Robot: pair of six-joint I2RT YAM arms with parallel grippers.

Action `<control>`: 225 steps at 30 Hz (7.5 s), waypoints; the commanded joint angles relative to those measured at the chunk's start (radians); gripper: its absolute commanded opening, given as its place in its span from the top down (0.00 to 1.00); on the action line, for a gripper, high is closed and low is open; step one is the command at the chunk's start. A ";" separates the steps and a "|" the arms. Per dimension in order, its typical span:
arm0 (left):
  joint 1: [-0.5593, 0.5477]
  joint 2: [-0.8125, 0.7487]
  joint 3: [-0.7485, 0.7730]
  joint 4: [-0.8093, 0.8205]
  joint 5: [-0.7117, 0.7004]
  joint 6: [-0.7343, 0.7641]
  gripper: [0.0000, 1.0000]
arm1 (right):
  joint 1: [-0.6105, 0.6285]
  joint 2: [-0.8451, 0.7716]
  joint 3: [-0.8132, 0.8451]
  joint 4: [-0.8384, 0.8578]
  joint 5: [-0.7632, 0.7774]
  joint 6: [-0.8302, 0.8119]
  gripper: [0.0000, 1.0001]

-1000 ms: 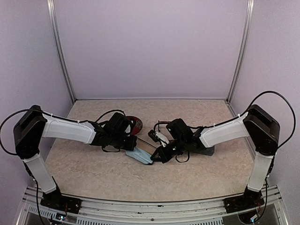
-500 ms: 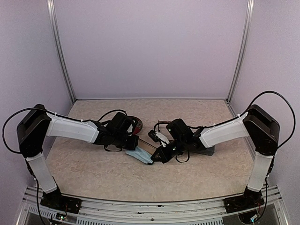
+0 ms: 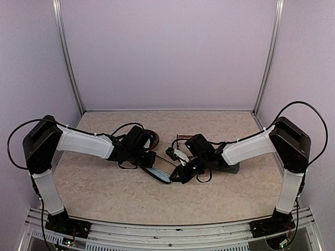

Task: Organize the sunglasses
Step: Place the folded cleaning cloth in the sunglasses case, then pick up the sunglasses from the center of the board, then pass from the right arm to the left

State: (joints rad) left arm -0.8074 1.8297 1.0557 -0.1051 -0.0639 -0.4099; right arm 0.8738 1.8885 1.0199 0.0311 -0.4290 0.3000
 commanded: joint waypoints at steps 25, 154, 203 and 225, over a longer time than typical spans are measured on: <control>-0.003 -0.121 -0.060 -0.002 -0.052 -0.007 0.98 | 0.004 0.046 0.069 -0.060 0.021 -0.029 0.97; -0.108 -0.384 -0.305 0.560 0.204 0.329 0.30 | -0.006 -0.277 0.170 -0.294 -0.208 -0.512 1.00; 0.171 -0.280 -0.268 0.661 1.030 -0.216 0.27 | 0.249 -0.228 0.311 -0.558 -0.159 -0.713 1.00; 0.125 -0.238 -0.248 0.595 1.183 -0.117 0.58 | 0.248 -0.261 0.234 -0.529 -0.125 -0.716 1.00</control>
State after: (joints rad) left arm -0.6521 1.5890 0.7792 0.5137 1.0164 -0.5705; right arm 1.1313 1.6543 1.2758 -0.5262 -0.6025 -0.4294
